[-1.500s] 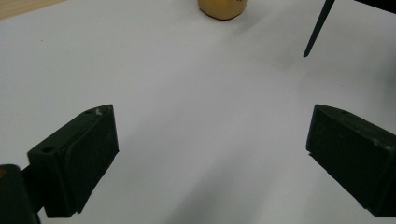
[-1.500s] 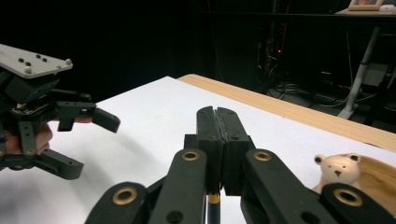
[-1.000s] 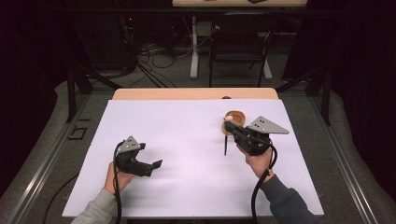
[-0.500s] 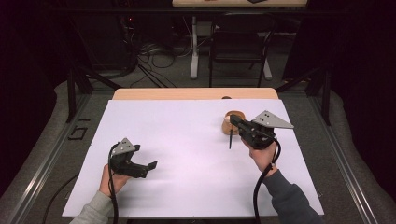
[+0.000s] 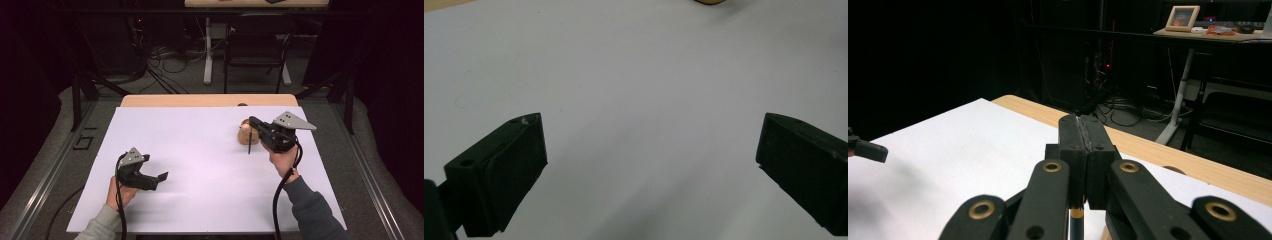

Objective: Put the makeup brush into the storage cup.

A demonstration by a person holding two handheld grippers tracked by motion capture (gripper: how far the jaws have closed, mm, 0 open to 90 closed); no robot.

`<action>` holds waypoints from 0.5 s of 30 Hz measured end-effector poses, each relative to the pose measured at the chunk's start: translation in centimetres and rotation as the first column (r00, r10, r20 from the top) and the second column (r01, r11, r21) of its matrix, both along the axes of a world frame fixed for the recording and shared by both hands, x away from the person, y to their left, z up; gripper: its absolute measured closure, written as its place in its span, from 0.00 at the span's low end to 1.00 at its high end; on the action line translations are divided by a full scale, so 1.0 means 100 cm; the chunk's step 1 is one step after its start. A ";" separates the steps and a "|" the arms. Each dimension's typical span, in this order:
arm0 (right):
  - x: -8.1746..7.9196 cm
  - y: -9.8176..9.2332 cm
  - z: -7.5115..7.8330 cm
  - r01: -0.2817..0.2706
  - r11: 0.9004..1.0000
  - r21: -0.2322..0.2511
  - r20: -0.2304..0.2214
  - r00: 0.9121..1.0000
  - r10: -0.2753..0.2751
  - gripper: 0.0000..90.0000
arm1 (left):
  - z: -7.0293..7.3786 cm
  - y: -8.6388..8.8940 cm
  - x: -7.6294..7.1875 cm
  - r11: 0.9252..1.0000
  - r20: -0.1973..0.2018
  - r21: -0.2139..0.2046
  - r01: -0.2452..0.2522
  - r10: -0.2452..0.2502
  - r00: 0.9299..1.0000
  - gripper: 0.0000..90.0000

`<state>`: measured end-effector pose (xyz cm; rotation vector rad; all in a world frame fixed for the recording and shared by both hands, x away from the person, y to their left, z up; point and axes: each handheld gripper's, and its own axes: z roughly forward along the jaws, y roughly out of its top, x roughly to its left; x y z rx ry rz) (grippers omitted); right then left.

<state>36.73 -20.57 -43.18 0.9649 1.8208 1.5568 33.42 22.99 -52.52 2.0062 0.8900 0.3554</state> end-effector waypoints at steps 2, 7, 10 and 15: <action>0.002 -0.002 0.002 0.007 1.000 0.000 -0.001 1.000 -0.007 0.99 | 0.000 0.000 0.000 1.000 0.003 0.000 -0.002 0.002 1.000 0.00; 0.006 -0.003 0.005 0.020 1.000 -0.002 0.006 1.000 -0.020 0.99 | 0.000 0.000 0.000 1.000 0.002 -0.001 -0.002 0.002 1.000 0.00; 0.009 -0.004 0.007 0.031 1.000 -0.007 0.010 0.999 -0.031 0.99 | 0.001 0.000 0.000 1.000 0.003 0.000 0.003 -0.003 1.000 0.00; 0.014 -0.007 0.010 0.046 0.999 -0.008 0.017 0.999 -0.046 0.99 | 0.002 0.001 0.000 1.000 0.006 0.001 0.004 -0.004 1.000 0.00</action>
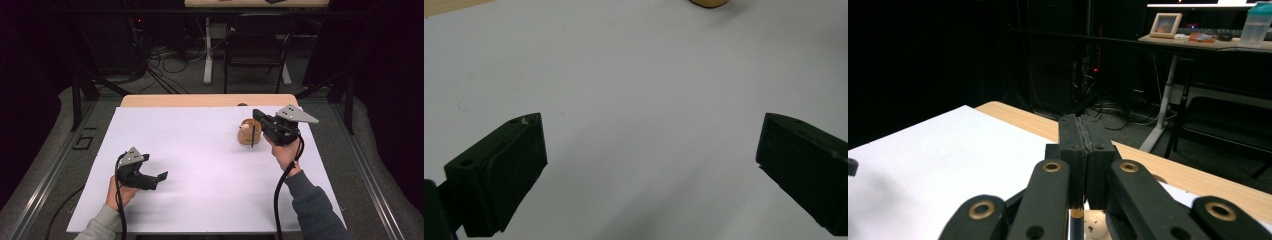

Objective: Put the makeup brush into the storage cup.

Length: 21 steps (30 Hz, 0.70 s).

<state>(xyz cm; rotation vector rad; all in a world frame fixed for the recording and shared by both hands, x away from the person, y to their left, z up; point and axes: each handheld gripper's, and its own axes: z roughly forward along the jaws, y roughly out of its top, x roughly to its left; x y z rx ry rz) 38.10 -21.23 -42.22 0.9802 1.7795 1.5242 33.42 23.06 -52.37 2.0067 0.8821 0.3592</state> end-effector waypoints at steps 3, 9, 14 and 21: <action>0.003 -0.002 0.003 0.010 1.000 0.008 0.013 1.000 -0.010 0.99 | 0.000 0.000 0.000 1.000 0.000 -0.001 0.000 0.000 1.000 0.00; 0.010 -0.009 0.010 0.033 0.999 0.011 0.039 0.999 -0.033 0.99 | 0.000 0.000 0.000 1.000 0.009 0.000 -0.004 0.004 1.000 0.00; 0.015 -0.013 0.015 0.056 0.998 0.023 0.063 0.996 -0.057 0.99 | 0.000 0.000 0.000 1.000 0.014 0.000 -0.007 0.007 1.000 0.00; 0.023 -0.014 0.017 0.070 0.997 0.019 0.078 0.994 -0.071 0.99 | 0.000 0.000 0.000 1.000 0.015 -0.003 -0.008 0.008 1.000 0.00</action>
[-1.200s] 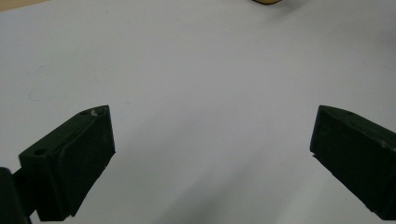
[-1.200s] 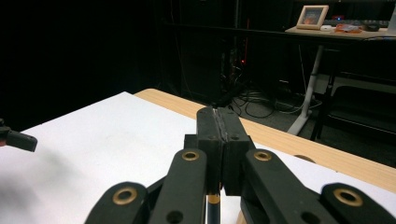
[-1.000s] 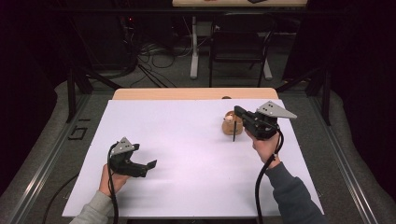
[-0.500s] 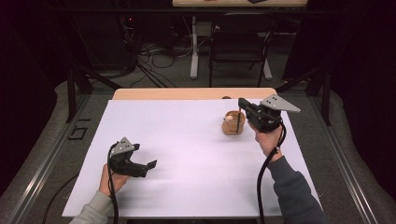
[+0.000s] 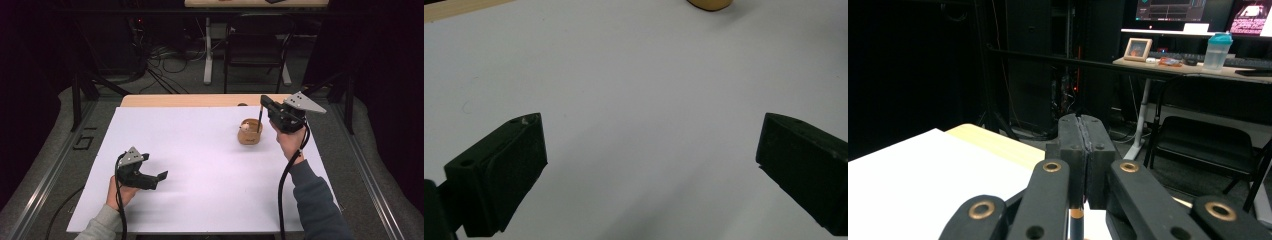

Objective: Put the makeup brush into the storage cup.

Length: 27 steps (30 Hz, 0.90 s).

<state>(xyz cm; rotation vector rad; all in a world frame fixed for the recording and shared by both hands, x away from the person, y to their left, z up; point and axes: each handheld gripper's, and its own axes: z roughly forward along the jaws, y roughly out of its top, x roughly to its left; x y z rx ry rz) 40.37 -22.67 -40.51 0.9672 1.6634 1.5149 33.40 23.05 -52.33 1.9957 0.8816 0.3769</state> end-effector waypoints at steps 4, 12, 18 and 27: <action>0.003 0.001 0.001 0.007 1.000 -0.005 0.017 1.000 -0.007 0.99 | 0.000 0.000 0.000 1.000 0.000 0.000 0.000 0.000 1.000 0.00; 0.011 0.001 -0.001 0.007 1.000 -0.006 0.028 1.000 -0.006 0.99 | 0.001 0.000 -0.001 1.000 0.010 -0.001 -0.003 0.003 1.000 0.00; 0.018 0.000 -0.006 0.003 1.000 0.005 0.026 1.000 -0.003 0.99 | 0.001 -0.001 -0.001 1.000 0.010 0.000 -0.002 0.002 1.000 0.00; 0.024 0.003 -0.011 -0.001 1.000 -0.013 0.008 1.000 0.001 0.99 | 0.002 0.000 -0.001 1.000 0.016 0.001 -0.004 0.004 1.000 0.00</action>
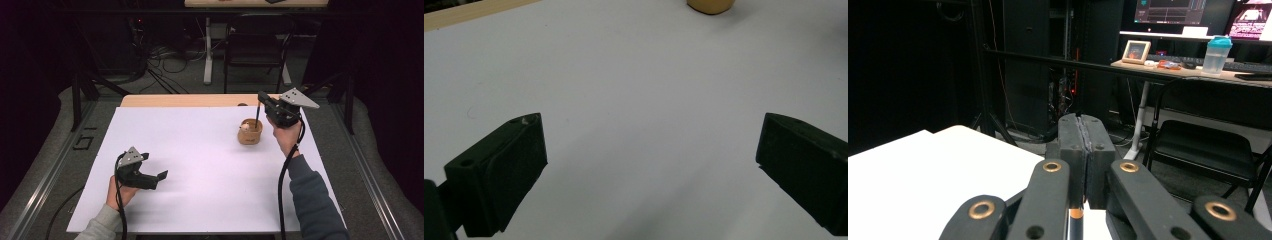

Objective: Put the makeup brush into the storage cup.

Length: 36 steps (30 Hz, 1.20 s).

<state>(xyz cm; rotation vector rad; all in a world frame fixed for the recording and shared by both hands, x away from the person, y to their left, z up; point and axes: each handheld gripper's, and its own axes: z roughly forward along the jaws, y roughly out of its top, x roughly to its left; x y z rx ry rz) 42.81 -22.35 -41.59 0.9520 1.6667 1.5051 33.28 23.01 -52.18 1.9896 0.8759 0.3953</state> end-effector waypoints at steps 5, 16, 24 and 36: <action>0.003 0.002 -0.004 -0.006 1.000 -0.009 -0.005 1.000 0.006 0.99 | 0.000 0.000 0.000 1.000 0.003 0.001 0.000 0.000 1.000 0.00; 0.007 0.004 -0.012 -0.011 1.000 -0.024 -0.029 1.000 0.010 0.99 | 0.000 0.000 -0.001 1.000 0.003 0.002 0.008 -0.008 1.000 0.00; 0.010 0.005 -0.016 -0.005 0.999 -0.036 -0.042 0.999 0.004 0.99 | 0.001 0.000 -0.001 1.000 0.005 0.000 0.007 -0.007 1.000 0.00; 0.013 0.006 -0.021 -0.004 0.999 -0.054 -0.058 0.998 0.001 0.99 | 0.001 0.000 -0.001 1.000 0.010 0.002 0.009 -0.009 1.000 0.00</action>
